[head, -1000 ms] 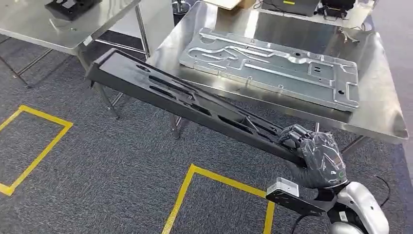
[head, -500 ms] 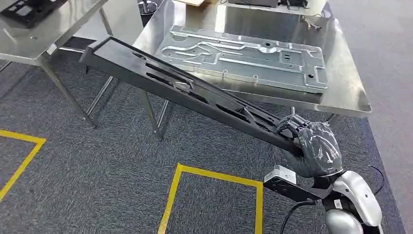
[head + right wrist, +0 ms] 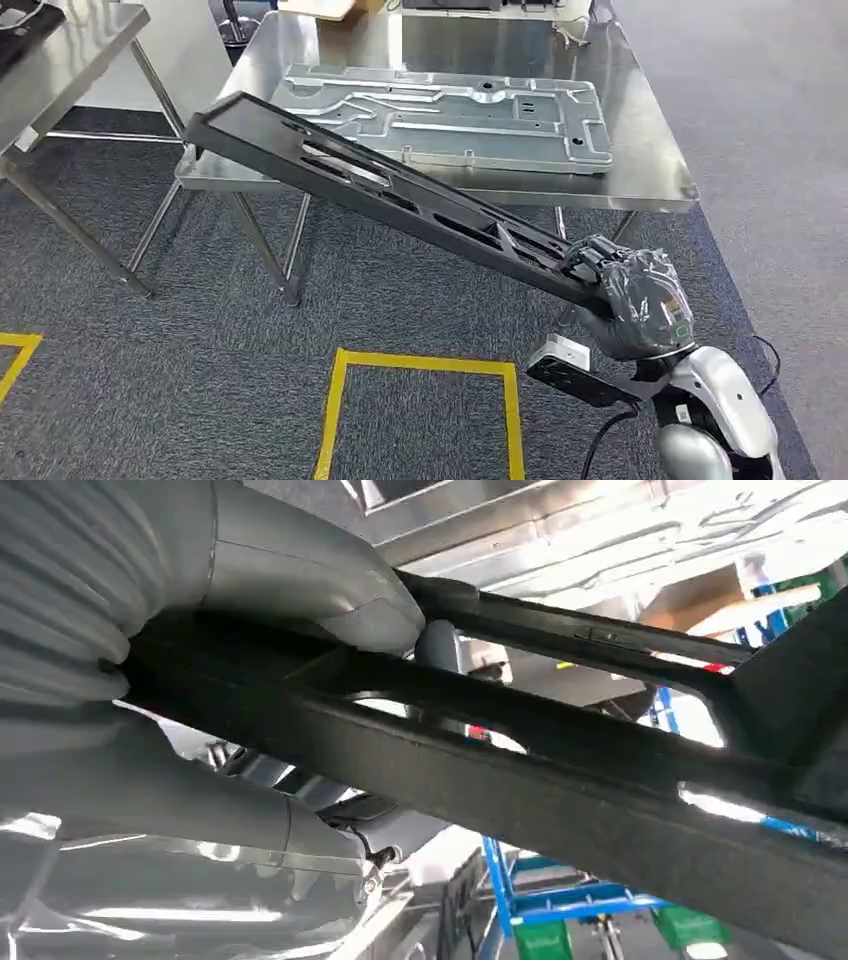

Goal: Take the parts from the cabinet and place them on the table.

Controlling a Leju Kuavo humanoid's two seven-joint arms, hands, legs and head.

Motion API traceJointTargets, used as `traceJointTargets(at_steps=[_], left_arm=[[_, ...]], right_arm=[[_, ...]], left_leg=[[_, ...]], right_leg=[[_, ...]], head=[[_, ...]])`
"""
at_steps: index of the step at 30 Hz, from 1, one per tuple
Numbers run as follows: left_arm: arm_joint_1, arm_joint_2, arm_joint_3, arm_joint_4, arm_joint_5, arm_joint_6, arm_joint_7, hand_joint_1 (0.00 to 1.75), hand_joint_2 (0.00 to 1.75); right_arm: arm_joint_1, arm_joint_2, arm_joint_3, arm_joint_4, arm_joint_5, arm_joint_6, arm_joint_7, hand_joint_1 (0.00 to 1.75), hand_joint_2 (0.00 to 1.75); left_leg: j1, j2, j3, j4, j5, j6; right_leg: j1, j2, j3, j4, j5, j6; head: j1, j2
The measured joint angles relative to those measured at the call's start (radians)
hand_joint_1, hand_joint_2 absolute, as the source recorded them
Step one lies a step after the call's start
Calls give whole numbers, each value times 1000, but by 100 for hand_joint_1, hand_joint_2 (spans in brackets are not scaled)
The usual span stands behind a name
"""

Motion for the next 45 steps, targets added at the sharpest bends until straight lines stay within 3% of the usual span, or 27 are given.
traceJointTargets(at_steps=[1,2,4,10,16,34,37,38,39,42,43,44,45], left_arm=[[1,0,0,0,0,0,-2,0,175],[0,-2,0,0,0,0,-3,0,175],[0,-3,0,0,0,0,-5,0,175],[0,-2,0,0,0,0,-7,0,175],[-1,-2,0,0,8,0,-13,0,175],[-1,-3,0,0,21,0,-16,0,175],[-2,-2,0,0,23,0,-18,0,175],[-2,-4,0,0,23,0,-21,0,175],[-2,-5,0,0,24,0,-22,0,175],[0,-5,0,0,27,-1,-23,0,175],[1,-5,0,0,28,-3,-23,0,175],[2,-5,0,0,29,-3,-23,0,175],[2,-5,0,0,31,-4,-23,0,175]], right_arm=[[-5,0,1,2,1,1,0,175,175],[-7,2,2,4,2,1,0,175,175],[-15,8,10,10,2,4,0,175,175],[-28,10,15,19,2,4,0,175,175],[-43,10,32,31,14,11,6,175,175],[-59,10,73,61,23,27,16,175,175],[-62,10,76,61,27,28,16,175,175],[-63,10,77,62,29,28,16,175,175],[-65,10,78,63,31,29,17,175,175],[-71,11,83,69,31,29,16,175,175],[-71,11,84,71,32,30,16,175,175],[-71,11,86,74,35,31,16,175,175],[-71,11,87,78,37,31,18,175,175]], left_leg=[[1,0,-1,-5,3,0],[0,0,-1,-4,4,-1],[-3,-1,-2,-4,5,3],[-7,-2,-3,-3,4,11],[-8,-2,-3,-3,4,13],[-6,-2,-3,-5,5,12],[-12,0,1,-15,8,25],[2,3,15,-39,22,31],[2,6,21,-49,25,32],[3,15,22,-51,26,35],[4,16,21,-50,24,34],[6,17,23,-50,22,30],[10,17,25,-48,19,24]], right_leg=[[1,-1,-2,3,-2,-1],[3,-1,-2,1,0,-17],[2,-3,0,-2,0,-17],[0,-5,3,-10,4,-10],[-2,-5,3,-12,5,10],[-1,-5,-1,-8,5,10],[-6,-3,5,-23,12,23],[-4,-9,7,-21,9,24],[-5,-21,0,-2,-6,28],[-17,-29,-109,211,-113,40],[-23,-30,-138,262,-123,44],[-29,-32,-143,266,-108,50],[-35,-36,-124,221,-69,56]], head=[[0,0],[0,0],[0,0],[0,0],[0,0],[0,0],[-1,0],[0,0],[0,0],[0,0],[0,0],[0,0],[0,0]])
